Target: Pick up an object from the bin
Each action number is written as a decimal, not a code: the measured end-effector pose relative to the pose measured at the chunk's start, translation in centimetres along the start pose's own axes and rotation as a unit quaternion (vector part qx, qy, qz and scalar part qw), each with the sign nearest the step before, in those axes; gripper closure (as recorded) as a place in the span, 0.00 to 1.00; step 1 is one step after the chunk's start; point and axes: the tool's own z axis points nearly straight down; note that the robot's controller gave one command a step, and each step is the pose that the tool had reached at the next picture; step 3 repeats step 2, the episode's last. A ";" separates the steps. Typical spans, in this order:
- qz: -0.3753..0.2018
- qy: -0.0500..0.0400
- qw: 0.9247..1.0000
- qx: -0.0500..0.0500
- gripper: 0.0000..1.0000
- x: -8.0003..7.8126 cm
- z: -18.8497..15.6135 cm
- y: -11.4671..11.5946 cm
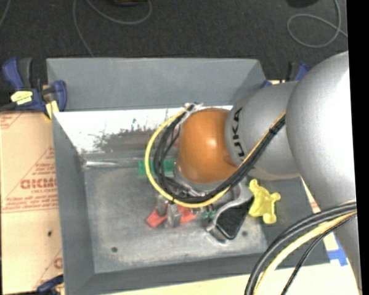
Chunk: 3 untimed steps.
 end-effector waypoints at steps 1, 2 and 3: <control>0.000 0.000 1.000 0.000 1.00 0.0 0.0 0.0; -0.012 -0.002 1.000 0.000 1.00 -0.7 -11.4 1.0; -0.012 -0.002 1.000 0.000 1.00 -0.7 -11.4 1.0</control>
Offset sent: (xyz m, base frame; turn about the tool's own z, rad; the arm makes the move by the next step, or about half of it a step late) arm 0.0021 0.0123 0.1132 -0.0256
